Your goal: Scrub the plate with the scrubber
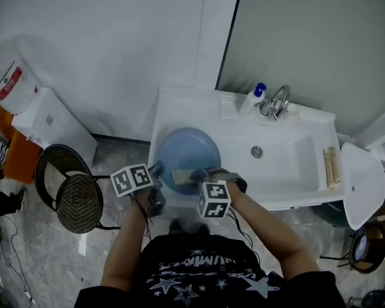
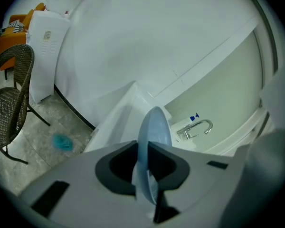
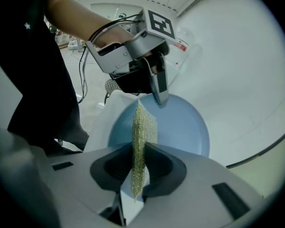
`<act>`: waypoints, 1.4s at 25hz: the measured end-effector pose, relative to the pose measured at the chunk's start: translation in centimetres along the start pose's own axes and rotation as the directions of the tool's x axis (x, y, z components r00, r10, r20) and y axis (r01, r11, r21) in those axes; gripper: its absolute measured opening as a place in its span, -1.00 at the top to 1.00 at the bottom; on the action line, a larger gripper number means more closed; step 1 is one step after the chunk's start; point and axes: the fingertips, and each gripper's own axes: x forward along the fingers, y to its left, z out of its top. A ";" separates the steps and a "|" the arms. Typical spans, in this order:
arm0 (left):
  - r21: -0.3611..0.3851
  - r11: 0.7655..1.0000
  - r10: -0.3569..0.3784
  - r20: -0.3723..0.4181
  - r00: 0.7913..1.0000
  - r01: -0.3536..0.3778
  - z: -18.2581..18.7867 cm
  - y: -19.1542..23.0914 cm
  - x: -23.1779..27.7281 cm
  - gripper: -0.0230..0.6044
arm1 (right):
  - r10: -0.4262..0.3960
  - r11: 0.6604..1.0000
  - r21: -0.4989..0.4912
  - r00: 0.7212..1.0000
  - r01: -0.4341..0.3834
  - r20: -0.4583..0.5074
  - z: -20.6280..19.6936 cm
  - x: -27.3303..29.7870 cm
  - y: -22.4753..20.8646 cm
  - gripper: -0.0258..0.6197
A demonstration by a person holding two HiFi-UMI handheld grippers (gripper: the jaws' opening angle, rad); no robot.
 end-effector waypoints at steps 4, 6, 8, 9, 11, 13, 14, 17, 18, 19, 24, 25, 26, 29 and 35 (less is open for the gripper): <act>-0.013 1.000 -0.001 0.011 1.000 0.001 0.3 0.2 0.0 0.77 | 0.055 0.998 -0.021 0.998 -0.055 0.007 -0.3 -0.4 1.5 0.70; -0.014 1.000 0.002 0.012 1.000 -0.002 0.3 0.4 0.1 0.77 | 0.088 0.996 -0.018 0.996 -0.088 0.012 -0.6 -0.6 2.3 0.70; -0.007 1.000 0.008 0.007 1.000 -0.008 0.2 0.6 0.1 0.77 | 0.100 0.995 -0.012 0.995 -0.100 0.023 -0.8 -0.9 2.6 0.70; -0.003 1.000 0.009 0.004 1.000 -0.009 0.1 0.6 0.2 0.77 | 0.094 0.996 -0.010 0.995 -0.093 0.031 -0.9 -1.1 2.5 0.70; -0.001 1.000 0.003 -0.001 1.000 -0.003 -0.1 0.6 0.2 0.77 | 0.064 0.998 -0.001 0.997 -0.064 0.048 -0.9 -1.6 1.5 0.70; -0.004 1.000 -0.010 -0.006 1.000 0.010 -0.2 0.3 0.1 0.77 | 0.015 1.000 0.008 0.998 -0.015 0.060 -0.7 -2.1 -0.2 0.70; -0.004 1.000 -0.015 -0.008 1.000 0.015 -0.3 0.2 0.0 0.77 | -0.016 1.000 0.010 0.998 0.015 0.062 -0.7 -2.3 -1.2 0.70; 0.007 1.000 -0.031 -0.013 0.999 0.031 -0.4 -0.3 -0.2 0.77 | -0.126 0.992 0.009 0.990 0.125 0.057 -0.8 -2.7 -4.7 0.70; 0.014 0.999 -0.037 -0.014 0.999 0.037 -0.4 -0.5 -0.3 0.77 | -0.159 0.987 0.006 0.986 0.158 0.055 -0.9 -2.8 -5.8 0.70; 0.020 0.999 -0.044 -0.016 0.999 0.044 -0.4 -0.8 -0.3 0.77 | -0.186 0.982 -0.001 0.981 0.186 0.053 -1.1 -2.8 -6.9 0.70; 0.037 0.995 -0.092 -0.034 0.995 0.094 -0.6 -2.3 -0.8 0.77 | -0.265 0.958 -0.098 0.962 0.270 0.060 -1.0 -2.7 -10.1 0.70; 0.041 0.994 -0.101 -0.039 0.994 0.102 -0.6 -2.5 -0.9 0.77 | -0.271 0.954 -0.111 0.960 0.277 0.065 -0.9 -2.7 -10.4 0.70; 0.046 0.993 -0.108 -0.044 0.993 0.110 -0.7 -2.7 -0.9 0.77 | -0.275 0.952 -0.122 0.959 0.282 0.068 -0.9 -2.5 -10.7 0.70; 0.057 0.992 -0.114 -0.050 0.992 0.117 -0.7 -2.8 -1.1 0.77 | -0.270 0.951 -0.140 0.961 0.277 0.067 -0.8 -2.0 -10.8 0.70; 0.036 0.995 -0.094 -0.024 0.995 0.095 -0.1 -1.7 -1.7 0.76 | -0.243 0.967 -0.078 0.970 0.243 0.009 -1.9 -0.8 -10.3 0.70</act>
